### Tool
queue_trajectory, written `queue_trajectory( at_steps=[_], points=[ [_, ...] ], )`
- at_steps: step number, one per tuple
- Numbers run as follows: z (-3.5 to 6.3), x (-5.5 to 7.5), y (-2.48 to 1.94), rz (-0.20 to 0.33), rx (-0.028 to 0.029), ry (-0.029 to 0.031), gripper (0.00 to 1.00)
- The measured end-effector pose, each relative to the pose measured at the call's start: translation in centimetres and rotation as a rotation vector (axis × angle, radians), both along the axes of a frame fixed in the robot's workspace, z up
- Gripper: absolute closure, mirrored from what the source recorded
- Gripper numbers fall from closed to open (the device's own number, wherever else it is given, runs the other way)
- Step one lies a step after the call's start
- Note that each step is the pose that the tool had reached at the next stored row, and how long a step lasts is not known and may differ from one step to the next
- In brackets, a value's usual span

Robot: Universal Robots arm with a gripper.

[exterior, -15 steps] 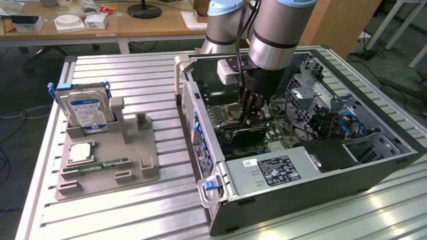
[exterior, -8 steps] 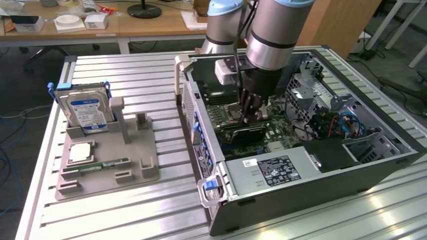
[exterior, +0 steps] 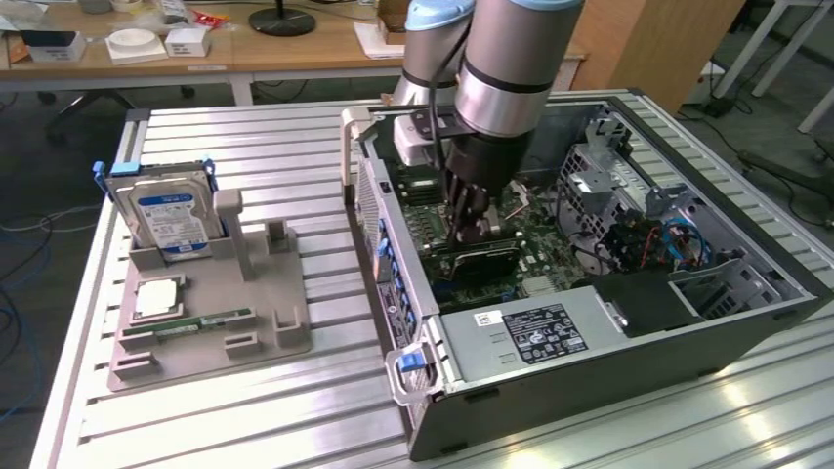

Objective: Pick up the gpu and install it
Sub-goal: 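Press down on the gpu until it lock into place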

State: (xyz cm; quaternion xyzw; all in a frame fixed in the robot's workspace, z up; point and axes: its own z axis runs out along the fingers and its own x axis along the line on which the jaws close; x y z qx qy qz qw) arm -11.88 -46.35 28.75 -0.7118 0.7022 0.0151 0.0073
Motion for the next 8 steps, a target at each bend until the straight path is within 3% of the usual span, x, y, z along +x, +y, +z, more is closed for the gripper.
queue_trajectory(
  at_steps=[3,8],
  points=[
    [0.56,-0.3,0.01,0.0,-0.0002,0.002,0.9],
    [0.62,-1.4,0.01,0.0,-0.0009,0.0021,0.9]
  ],
)
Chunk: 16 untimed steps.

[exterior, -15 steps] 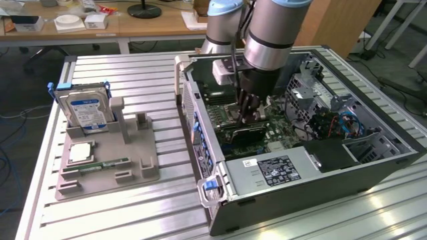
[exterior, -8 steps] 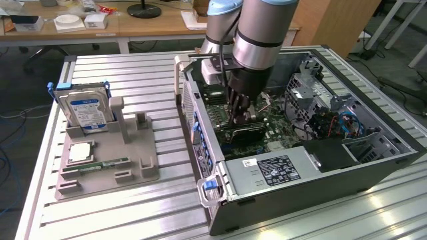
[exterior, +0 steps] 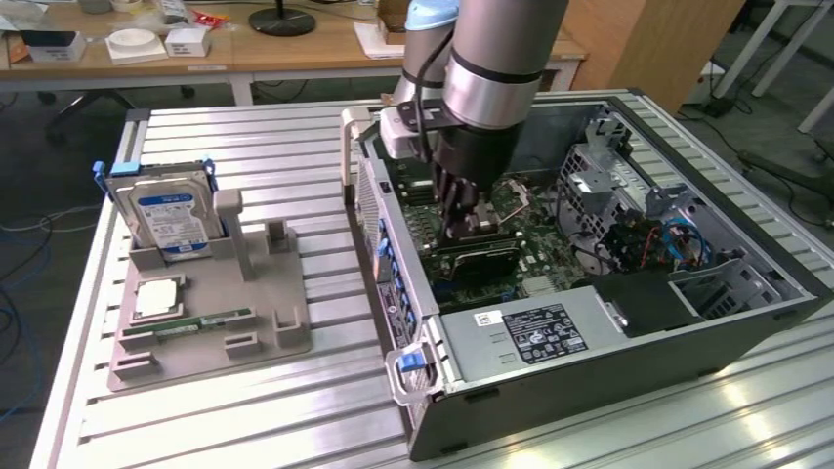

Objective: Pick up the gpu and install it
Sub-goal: 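Press down on the gpu until it lock into place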

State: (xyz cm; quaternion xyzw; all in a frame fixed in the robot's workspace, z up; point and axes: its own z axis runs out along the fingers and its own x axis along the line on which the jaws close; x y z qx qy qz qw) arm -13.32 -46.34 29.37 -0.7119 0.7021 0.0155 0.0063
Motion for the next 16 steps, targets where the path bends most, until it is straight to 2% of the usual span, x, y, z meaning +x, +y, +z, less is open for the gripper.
queue_trajectory(
  at_steps=[10,14,16],
  points=[
    [-0.1,-2.4,0.03,0.001,-0.0031,0.0021,0.9],
    [-0.1,-2.6,0.41,0.001,-0.0034,0.0022,0.9],
    [-0.1,-2.9,0.44,0.001,-0.0035,0.0022,0.9]
  ],
)
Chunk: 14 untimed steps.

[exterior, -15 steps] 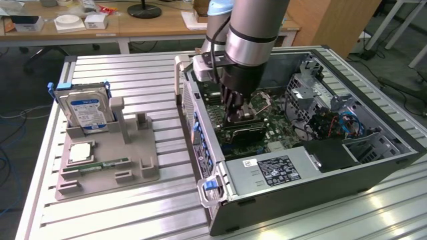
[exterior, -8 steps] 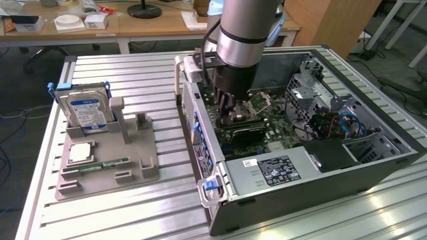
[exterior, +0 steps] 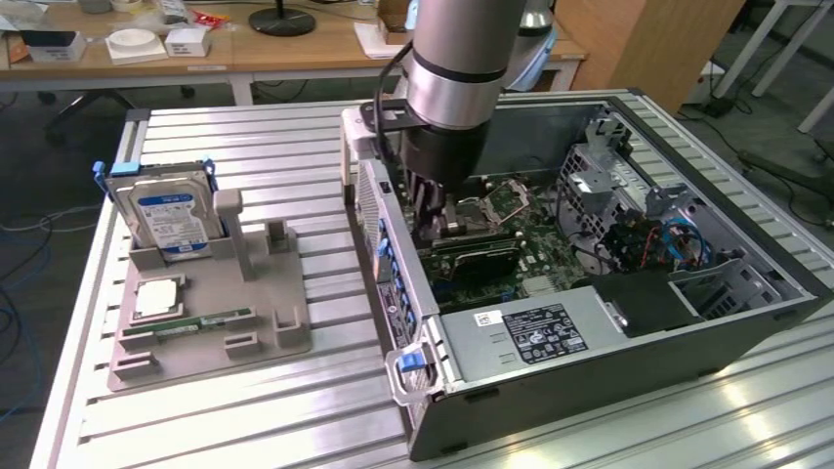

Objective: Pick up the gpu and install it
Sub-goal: 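Press down on the gpu until it lock into place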

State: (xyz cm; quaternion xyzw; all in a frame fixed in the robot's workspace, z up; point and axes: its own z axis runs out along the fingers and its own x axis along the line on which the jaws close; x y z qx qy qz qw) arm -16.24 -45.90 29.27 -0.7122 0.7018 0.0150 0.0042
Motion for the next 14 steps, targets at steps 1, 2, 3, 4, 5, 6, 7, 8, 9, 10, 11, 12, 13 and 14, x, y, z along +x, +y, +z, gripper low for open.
queue_trajectory(
  at_steps=[1,2,3,4,5,6,7,8,9,10,11,12,13,14],
  points=[
    [0.0,-0.07,0.0,0.0,0.0,0.0,0.9],
    [0.0,-0.11,0.01,0.0,0.0,0.0,0.9],
    [0.0,-0.11,0.01,0.0,-0.0001,0.0001,0.9],
    [-0.01,-0.12,0.01,0.0,-0.0001,0.0,0.9],
    [-0.03,-0.19,0.02,0.0,0.0001,0.0,0.9],
    [-0.04,-0.23,0.07,0.0,-0.0001,0.0,0.9],
    [-0.06,-0.24,0.12,0.0,0.0,0.0,0.9],
    [-0.07,-0.26,0.17,0.0,-0.0001,0.0001,0.9],
    [-0.09,-0.28,0.21,0.0,0.0,0.0,0.9],
    [-0.12,-0.3,0.24,0.0,0.0002,-0.0001,0.9],
    [-0.13,-0.33,0.26,0.0,0.0001,-0.0001,0.9],
    [-0.14,-0.35,0.31,0.0,0.0,0.0,0.9],
    [-0.16,-0.37,0.36,0.0,0.0,0.0,0.9],
    [-0.18,-0.38,0.43,0.0,-0.0001,0.0001,0.9]
  ],
)
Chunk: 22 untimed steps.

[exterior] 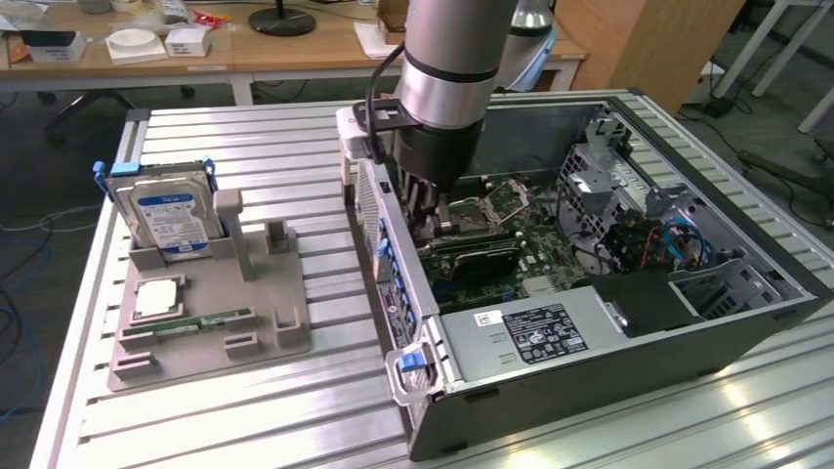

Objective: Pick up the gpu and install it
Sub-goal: 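Press down on the gpu until it lock into place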

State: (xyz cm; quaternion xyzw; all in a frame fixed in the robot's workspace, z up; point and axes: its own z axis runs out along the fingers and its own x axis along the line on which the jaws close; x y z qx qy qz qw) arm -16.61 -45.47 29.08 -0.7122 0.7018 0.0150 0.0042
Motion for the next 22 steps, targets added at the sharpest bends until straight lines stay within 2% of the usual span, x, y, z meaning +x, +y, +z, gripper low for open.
queue_trajectory(
  at_steps=[6,13,20,22],
  points=[
    [-0.37,0.0,0.46,0.0,0.0,0.0001,0.9],
    [-0.86,0.0,1.49,0.0,0.0002,-0.0001,0.9],
    [-1.41,0.4,1.5,0.0,-0.0001,0.0036,0.9],
    [-1.42,0.4,1.49,0.0,-0.0024,0.0052,0.9]
  ],
)
